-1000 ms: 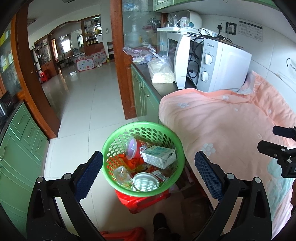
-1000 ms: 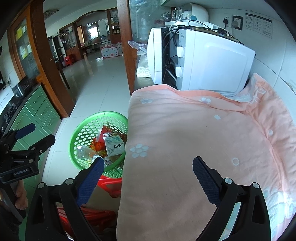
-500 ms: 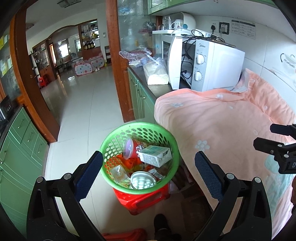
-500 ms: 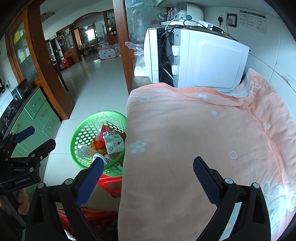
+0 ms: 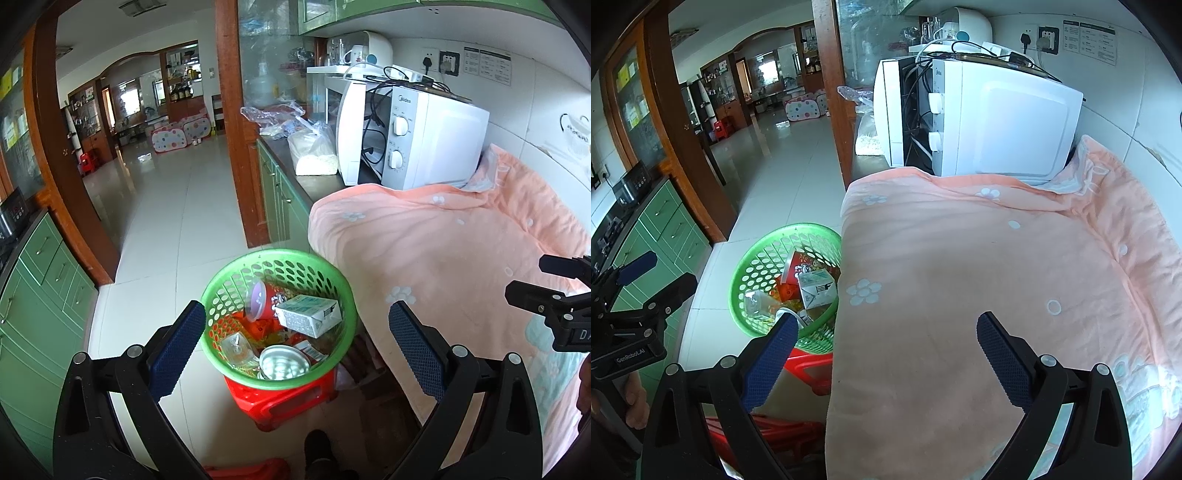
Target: Collect trash
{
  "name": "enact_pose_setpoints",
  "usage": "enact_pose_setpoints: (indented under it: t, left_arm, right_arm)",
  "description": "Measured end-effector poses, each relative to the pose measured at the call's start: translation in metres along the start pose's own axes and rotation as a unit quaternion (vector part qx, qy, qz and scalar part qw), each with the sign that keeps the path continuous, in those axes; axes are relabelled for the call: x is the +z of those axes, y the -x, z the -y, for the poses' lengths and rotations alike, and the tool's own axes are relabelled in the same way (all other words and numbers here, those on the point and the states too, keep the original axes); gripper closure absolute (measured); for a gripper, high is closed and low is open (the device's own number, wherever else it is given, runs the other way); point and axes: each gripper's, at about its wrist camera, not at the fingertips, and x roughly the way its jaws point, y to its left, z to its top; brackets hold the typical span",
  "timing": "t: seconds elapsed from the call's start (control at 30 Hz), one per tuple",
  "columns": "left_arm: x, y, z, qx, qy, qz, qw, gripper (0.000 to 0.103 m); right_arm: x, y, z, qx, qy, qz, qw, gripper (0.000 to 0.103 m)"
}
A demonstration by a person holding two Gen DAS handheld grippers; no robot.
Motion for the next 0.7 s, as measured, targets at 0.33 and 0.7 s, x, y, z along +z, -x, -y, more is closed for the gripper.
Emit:
enact_pose_setpoints:
  t: [0.33,0.7]
  left_arm:
    - [-0.0003,0.0007,0.0020,-0.002,-0.001,0.000,1.0000,0.005]
    - [-0.0007,0.0011,0.0027,0.002,-0.002,0.000,1.0000,0.005]
  right_arm:
    - [0.0003,-0.0002,0.0019,0.001,-0.002,0.001,1.000,0.009]
    - [0.0003,0.0004,0.0020,0.001,-0.002,0.002,1.000,0.009]
